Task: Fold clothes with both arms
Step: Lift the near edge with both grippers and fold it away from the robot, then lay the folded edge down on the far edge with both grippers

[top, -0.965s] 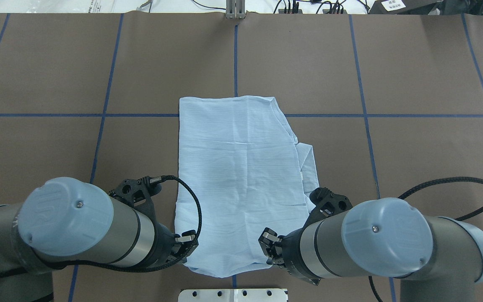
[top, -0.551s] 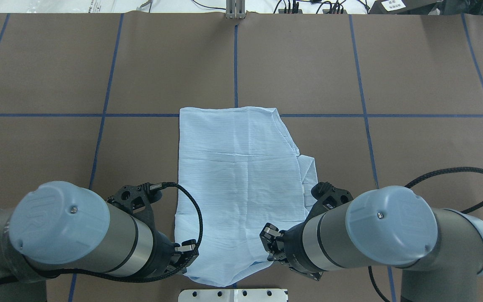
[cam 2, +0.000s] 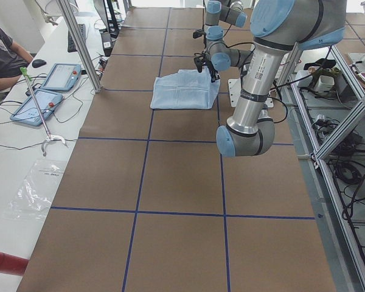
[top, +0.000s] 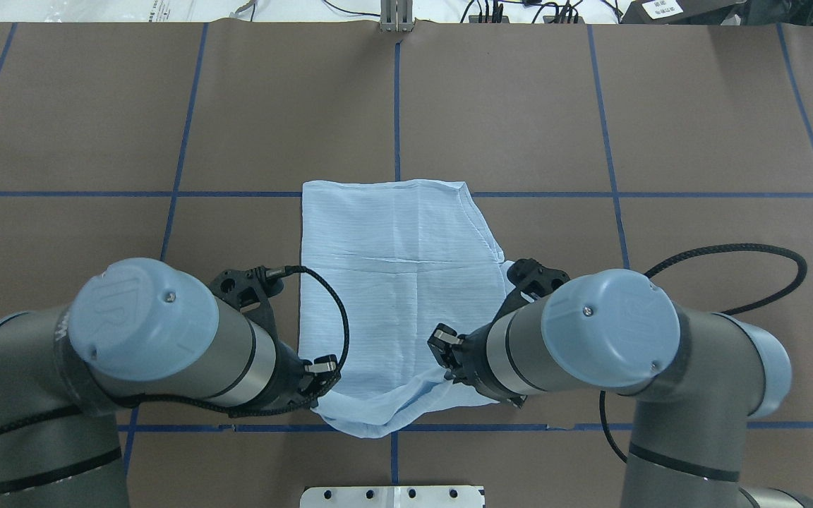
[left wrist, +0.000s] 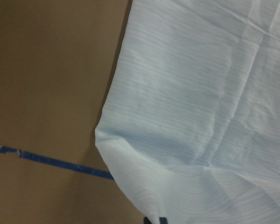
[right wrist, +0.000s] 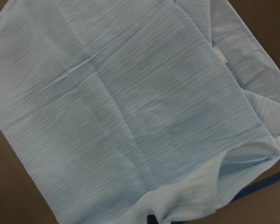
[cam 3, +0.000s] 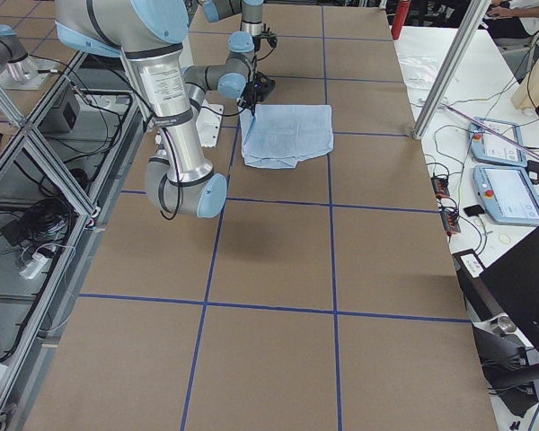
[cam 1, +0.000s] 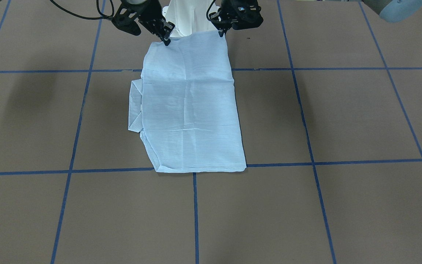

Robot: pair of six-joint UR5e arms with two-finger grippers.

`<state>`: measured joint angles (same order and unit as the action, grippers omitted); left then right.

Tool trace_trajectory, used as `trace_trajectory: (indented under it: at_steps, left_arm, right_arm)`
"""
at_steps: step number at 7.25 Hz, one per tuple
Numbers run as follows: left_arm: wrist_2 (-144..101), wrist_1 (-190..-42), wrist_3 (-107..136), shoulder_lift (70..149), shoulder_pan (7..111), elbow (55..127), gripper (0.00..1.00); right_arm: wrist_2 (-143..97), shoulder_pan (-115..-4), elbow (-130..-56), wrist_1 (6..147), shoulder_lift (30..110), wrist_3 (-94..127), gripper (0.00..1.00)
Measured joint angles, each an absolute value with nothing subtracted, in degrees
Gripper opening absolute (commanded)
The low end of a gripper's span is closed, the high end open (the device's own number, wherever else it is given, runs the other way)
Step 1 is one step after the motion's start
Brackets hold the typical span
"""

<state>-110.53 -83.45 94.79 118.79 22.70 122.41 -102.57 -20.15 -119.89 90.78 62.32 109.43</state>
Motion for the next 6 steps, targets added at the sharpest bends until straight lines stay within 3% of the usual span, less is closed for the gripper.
trace_trajectory:
  at_steps: [3,6]
  left_arm:
    - [-110.83,-89.56,91.97,121.6,30.28,113.24,0.0]
    - [-110.91,-95.95,90.73,124.58,34.78,103.56,0.0]
  right_arm:
    - [-101.82,-25.75,-114.13,90.43,60.28,99.47,0.0]
    - [-101.78,-30.39,-104.44,90.42,53.19,93.86,0.0]
